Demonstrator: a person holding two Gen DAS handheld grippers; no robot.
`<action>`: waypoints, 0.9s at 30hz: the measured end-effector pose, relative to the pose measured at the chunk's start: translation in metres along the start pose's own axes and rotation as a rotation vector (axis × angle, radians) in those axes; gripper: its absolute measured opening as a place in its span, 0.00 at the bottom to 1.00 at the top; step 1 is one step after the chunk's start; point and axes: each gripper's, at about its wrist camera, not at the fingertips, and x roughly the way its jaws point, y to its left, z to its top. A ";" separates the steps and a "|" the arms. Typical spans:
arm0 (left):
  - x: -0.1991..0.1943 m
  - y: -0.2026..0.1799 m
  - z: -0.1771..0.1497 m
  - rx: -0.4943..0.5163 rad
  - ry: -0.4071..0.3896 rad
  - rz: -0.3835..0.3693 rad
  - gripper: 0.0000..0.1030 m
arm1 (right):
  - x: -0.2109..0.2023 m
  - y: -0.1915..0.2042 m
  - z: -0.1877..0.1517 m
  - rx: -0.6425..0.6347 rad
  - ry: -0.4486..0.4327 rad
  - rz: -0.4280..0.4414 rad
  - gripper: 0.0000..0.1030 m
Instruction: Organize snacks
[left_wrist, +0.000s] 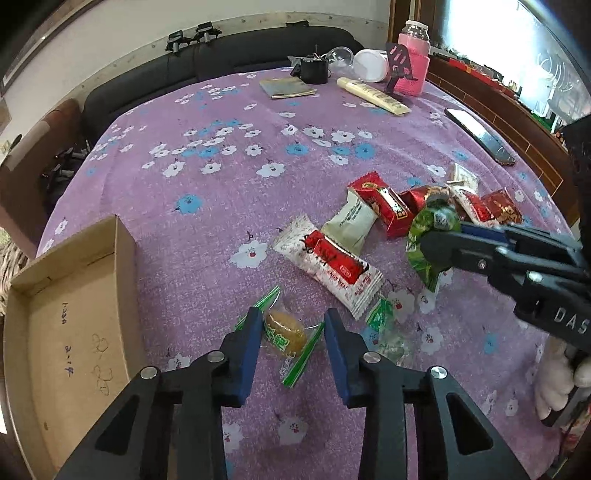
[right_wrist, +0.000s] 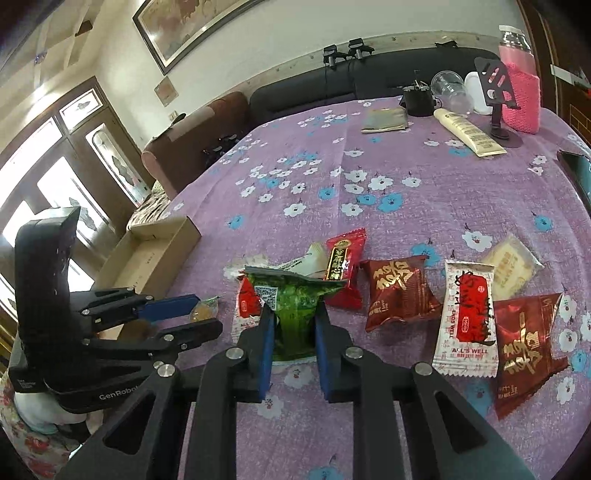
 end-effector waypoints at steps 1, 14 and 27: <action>-0.001 -0.001 -0.001 0.002 -0.004 0.005 0.32 | -0.001 0.000 0.000 0.000 -0.003 0.000 0.18; -0.056 0.029 -0.023 -0.138 -0.105 -0.057 0.11 | -0.001 -0.003 -0.001 0.019 -0.008 -0.001 0.18; -0.006 0.005 -0.031 -0.020 0.039 0.130 0.43 | -0.001 -0.005 -0.003 0.038 -0.014 0.009 0.18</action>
